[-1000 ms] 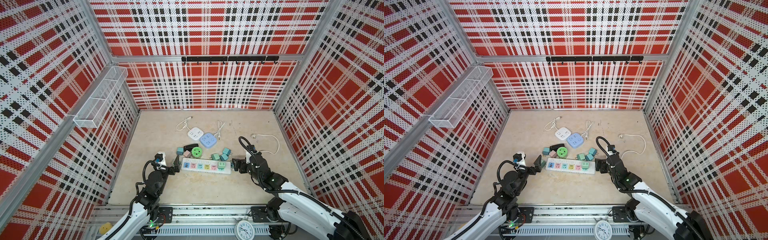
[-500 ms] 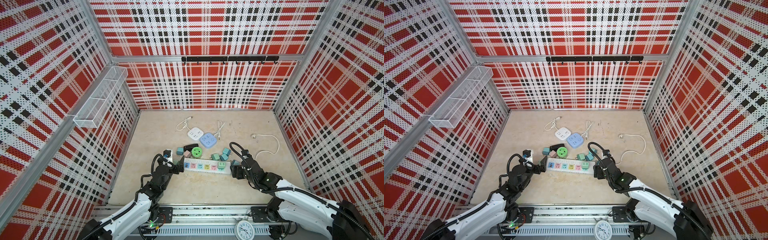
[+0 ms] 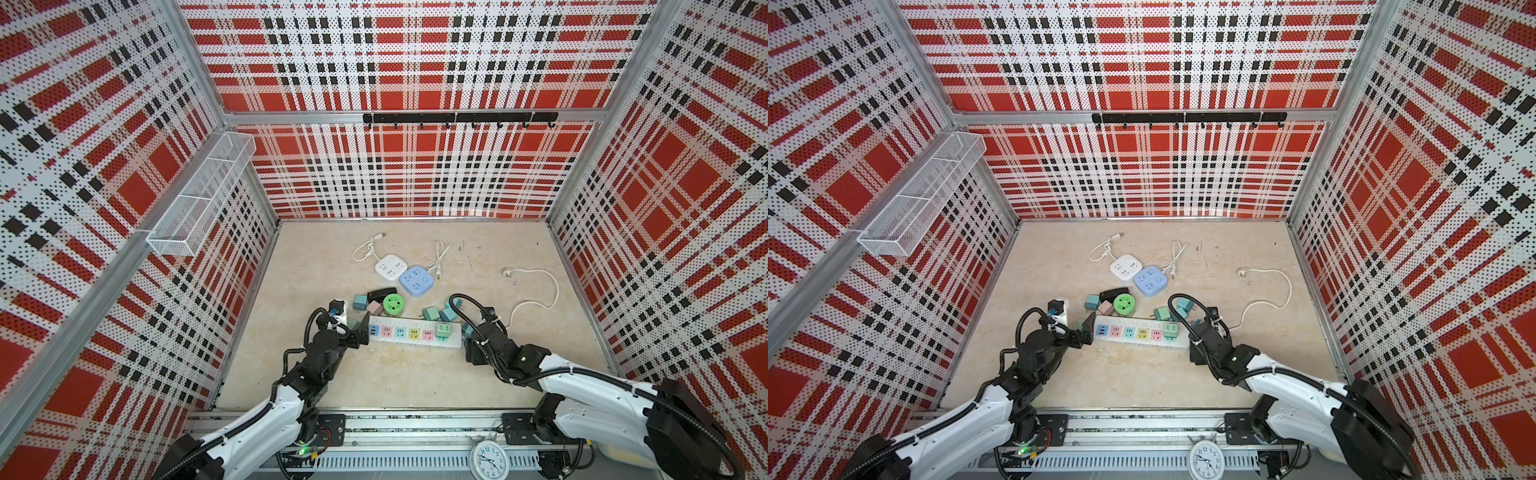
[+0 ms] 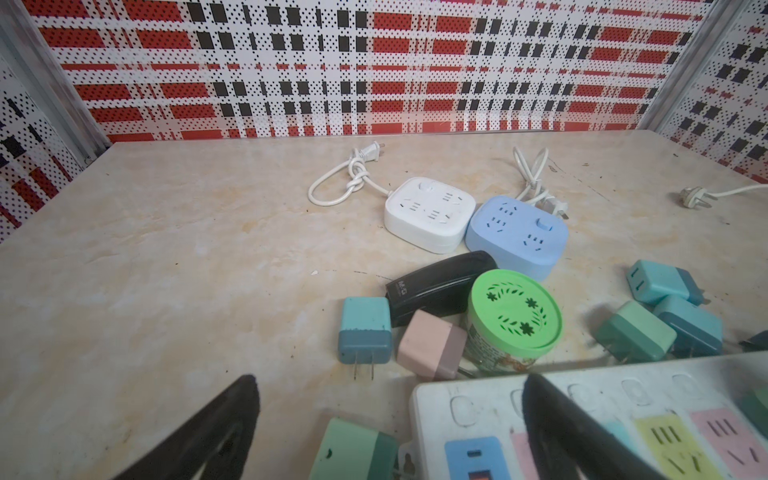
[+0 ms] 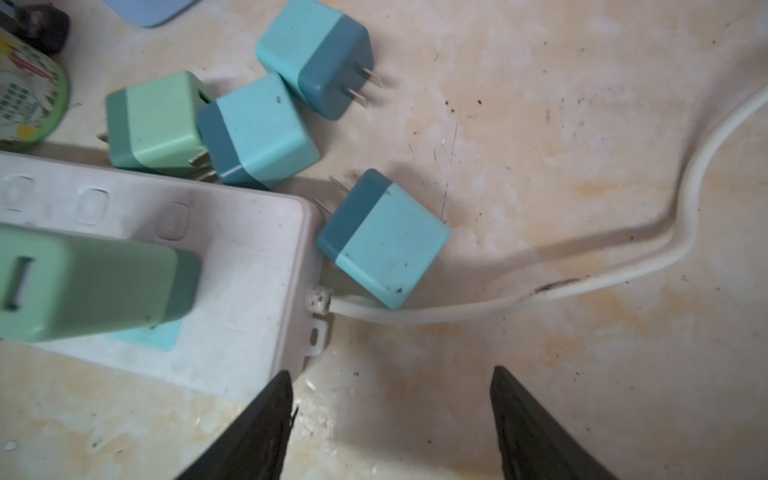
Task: Insert the plug
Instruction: 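Lower the right gripper toward the teal adapter beside the strip cord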
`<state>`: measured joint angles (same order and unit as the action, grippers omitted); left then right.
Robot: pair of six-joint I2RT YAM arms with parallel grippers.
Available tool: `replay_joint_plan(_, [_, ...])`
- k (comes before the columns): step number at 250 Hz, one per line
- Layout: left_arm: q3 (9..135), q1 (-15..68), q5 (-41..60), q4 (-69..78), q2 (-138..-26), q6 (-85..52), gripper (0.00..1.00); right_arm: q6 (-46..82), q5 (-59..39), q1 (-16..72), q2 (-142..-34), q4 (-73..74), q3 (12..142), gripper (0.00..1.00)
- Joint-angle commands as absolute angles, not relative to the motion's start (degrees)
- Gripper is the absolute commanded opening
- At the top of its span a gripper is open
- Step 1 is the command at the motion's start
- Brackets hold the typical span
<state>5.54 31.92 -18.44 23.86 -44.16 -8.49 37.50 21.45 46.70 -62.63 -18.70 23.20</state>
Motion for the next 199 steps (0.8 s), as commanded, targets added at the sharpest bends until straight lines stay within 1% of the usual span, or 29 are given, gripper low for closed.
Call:
replay_joint_plan(1, [6.9,32.1,-18.8,25.5,-44.1,-8.4,0.99,39.0,23.9,47.0,-65.7,-18.2,25.2,0.72])
replay_joint_plan(53, [7.0,32.2,-18.8,25.6,-44.4,-8.5,0.99,38.6,25.5,47.0,-71.2,-19.1,28.0,0.65])
replay_joint_plan(89, [7.1,32.3,-18.5,25.5,-44.8,-8.4,0.99,38.6,25.4,46.9,-73.2,-18.9,28.9,0.63])
replay_joint_plan(154, [7.4,32.3,-18.0,25.5,-45.4,-8.2,0.99,37.7,29.8,46.8,-70.7,-20.9,30.1,0.64])
replay_joint_plan(199, [7.5,32.4,-18.0,25.5,-45.5,-8.0,0.99,35.6,29.8,46.1,-68.7,-20.6,30.9,0.6])
